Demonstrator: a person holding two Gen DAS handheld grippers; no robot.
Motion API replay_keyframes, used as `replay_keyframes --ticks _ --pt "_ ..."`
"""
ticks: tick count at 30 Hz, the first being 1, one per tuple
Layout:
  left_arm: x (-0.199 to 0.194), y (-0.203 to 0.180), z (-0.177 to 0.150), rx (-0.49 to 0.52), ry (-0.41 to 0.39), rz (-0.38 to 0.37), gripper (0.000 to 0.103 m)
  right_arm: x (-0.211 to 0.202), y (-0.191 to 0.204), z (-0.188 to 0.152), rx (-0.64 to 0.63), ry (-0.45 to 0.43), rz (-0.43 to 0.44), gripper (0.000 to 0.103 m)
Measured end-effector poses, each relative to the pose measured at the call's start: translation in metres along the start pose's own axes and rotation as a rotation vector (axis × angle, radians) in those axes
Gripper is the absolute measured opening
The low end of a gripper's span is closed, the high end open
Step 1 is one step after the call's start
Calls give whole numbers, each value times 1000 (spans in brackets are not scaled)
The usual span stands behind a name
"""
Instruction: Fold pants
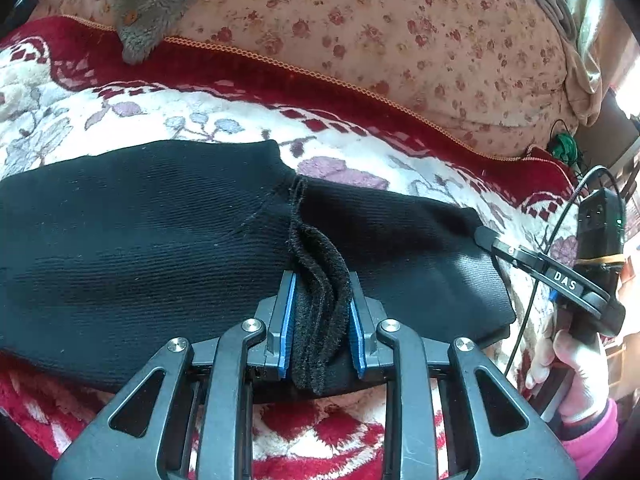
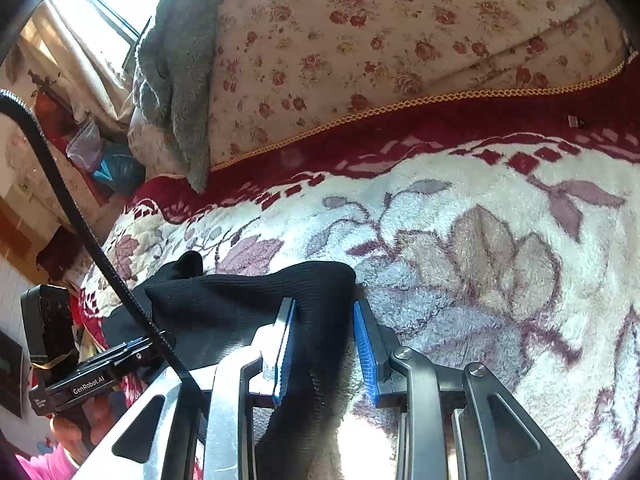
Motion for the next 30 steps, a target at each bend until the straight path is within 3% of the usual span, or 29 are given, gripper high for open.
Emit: replay_keyframes --ticks 4,9,11,13,17,26,30 --pt "-12 5 -2 -35 -3 -4 24 -15 9 9 -19 -27 -36 27" --pt "-37 12 -9 -51 -35 27 24 -25 34 17 -13 -39 47 29" --pt "-50 20 -12 -71 -58 55 24 -25 55 20 -48 -34 92 34" --pt "-64 30 -15 -100 -79 79 25 -21 78 21 -90 -23 128 57" --pt "-103 64 -25 -195 -154 90 52 -6 134 26 -194 17 215 57" --pt "-172 153 -57 -474 -320 163 54 63 264 24 -418 176 361 57" --pt "-181 174 -66 -522 -346 168 54 97 307 21 -470 243 401 57"
Point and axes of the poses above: each gripper's, at about its wrist camera, not at the fingertips, and x roughly the way its jaws point, y to its left, z to its top, the point moved 3 cm from there along x, roughly the way its jaws point, and after that the axes turned 10 degrees about -z, right-handed, at the moved point
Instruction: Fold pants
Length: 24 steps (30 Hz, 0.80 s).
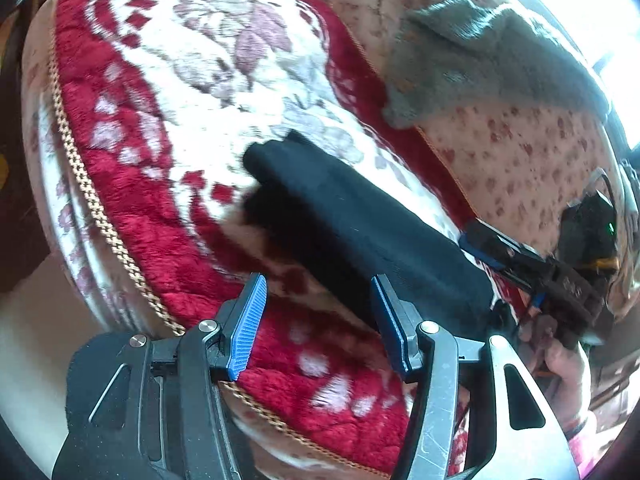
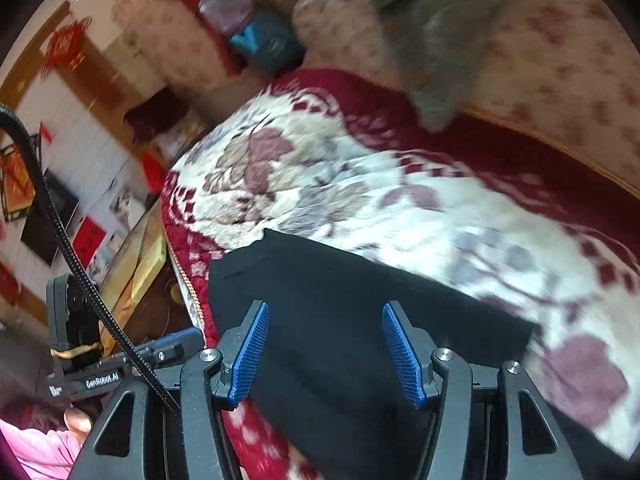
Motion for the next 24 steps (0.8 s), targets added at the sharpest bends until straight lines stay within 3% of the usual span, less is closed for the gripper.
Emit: replay_keyframes --ticks 10,13,24 --pt "18 11 7 -87 2 -65 54 83 35 44 -129 136 37 59" --pt "26 12 8 -101 -5 -54 60 103 43 55 -156 172 57 61" --pt "45 19 20 -171 -17 -78 64 150 79 62 -319 260 69 64"
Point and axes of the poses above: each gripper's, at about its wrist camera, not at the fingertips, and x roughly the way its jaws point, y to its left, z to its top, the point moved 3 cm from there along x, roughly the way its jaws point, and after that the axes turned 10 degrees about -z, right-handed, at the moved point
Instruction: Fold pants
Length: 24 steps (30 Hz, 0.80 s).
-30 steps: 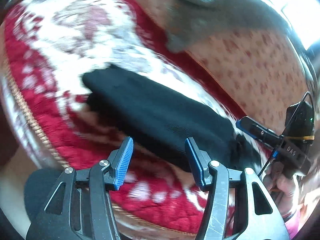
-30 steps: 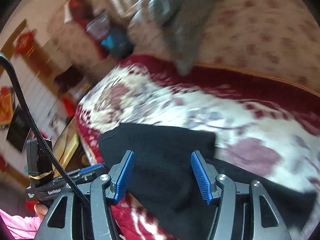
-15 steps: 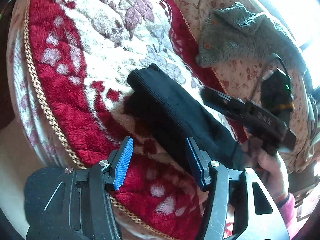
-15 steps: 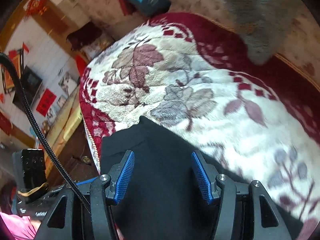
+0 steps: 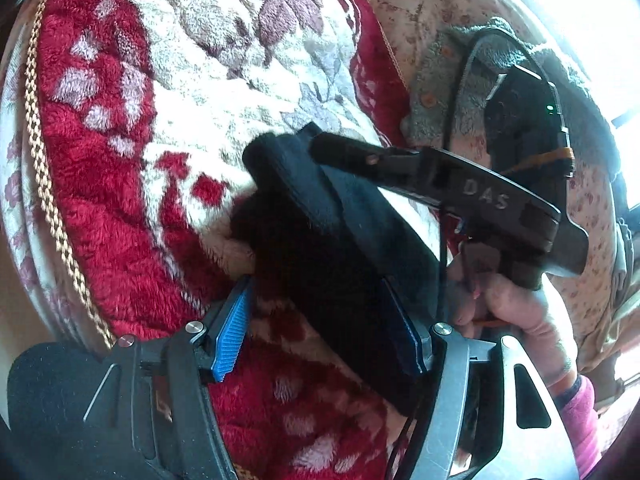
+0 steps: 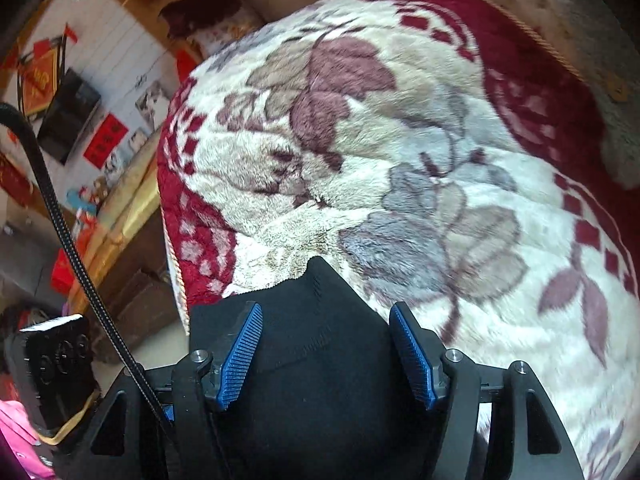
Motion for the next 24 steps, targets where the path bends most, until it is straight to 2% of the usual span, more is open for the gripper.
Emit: replay_keyframes --ticks 3,5,8,10,11,12,13,14,16,20,24 --pt "3 2 4 -6 -3 -6 64 11 -1 5 22 17 22 64" --pt "4 3 6 -7 -18 -11 64 17 -2 8 35 20 26 57" --pt "8 7 9 -17 -24 -22 65 24 1 8 6 28 -13 47" --pt "8 10 10 -28 -52 -62 65 24 0 7 -3 21 -39 36" --pt "8 13 11 -36 -53 -77 62 23 -1 6 2 13 -43 34" --pt "7 14 12 -37 -56 -77 55 22 -3 6 10 6 -41 30" --pt "6 15 12 -25 -56 -63 35 19 -5 5 17 -4 -36 27" --pt "7 12 12 -5 -40 -66 28 17 -5 4 17 -12 -34 26" --pt "3 7 11 18 -51 -62 23 8 -2 3 8 -37 -33 21" --pt "-14 -17 9 97 -92 -73 20 -18 6 2 7 -102 -20 19" --pt "-32 -54 8 186 -123 -110 20 -69 4 1 43 -212 13 19"
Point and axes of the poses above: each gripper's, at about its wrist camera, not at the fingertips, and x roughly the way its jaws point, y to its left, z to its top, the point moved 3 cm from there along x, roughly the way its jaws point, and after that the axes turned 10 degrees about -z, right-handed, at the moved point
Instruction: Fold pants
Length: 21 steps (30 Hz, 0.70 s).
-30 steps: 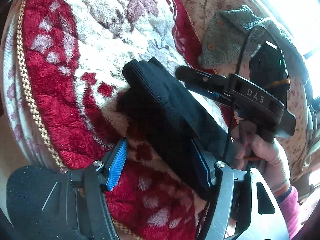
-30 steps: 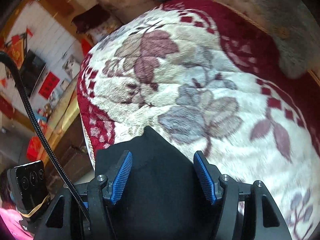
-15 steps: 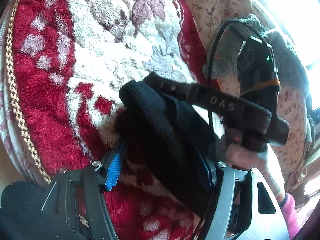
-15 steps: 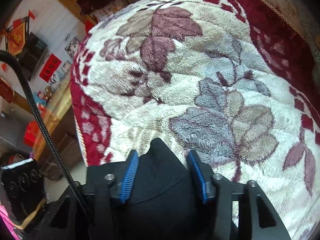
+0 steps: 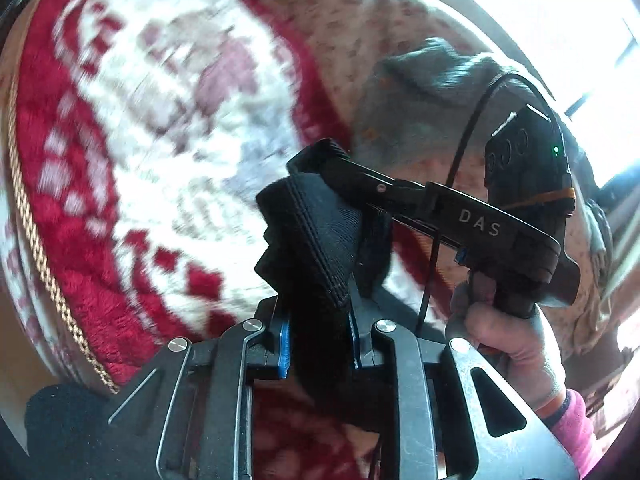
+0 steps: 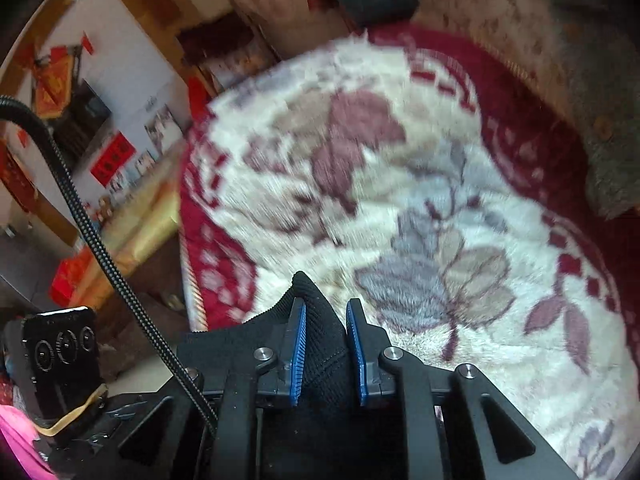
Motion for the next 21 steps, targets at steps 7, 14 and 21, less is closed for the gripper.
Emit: replay_keyframes --ticks 7,14,21 --pt "-4 -84 -11 170 13 -119 20 -103 -6 -4 55 -178 -6 17" --pt "20 -165 -51 331 102 -210 19 -199 -36 -48 146 -319 -33 16" --pt "48 -227 -108 449 225 -281 19 -276 -89 -130 329 -419 -73 15"
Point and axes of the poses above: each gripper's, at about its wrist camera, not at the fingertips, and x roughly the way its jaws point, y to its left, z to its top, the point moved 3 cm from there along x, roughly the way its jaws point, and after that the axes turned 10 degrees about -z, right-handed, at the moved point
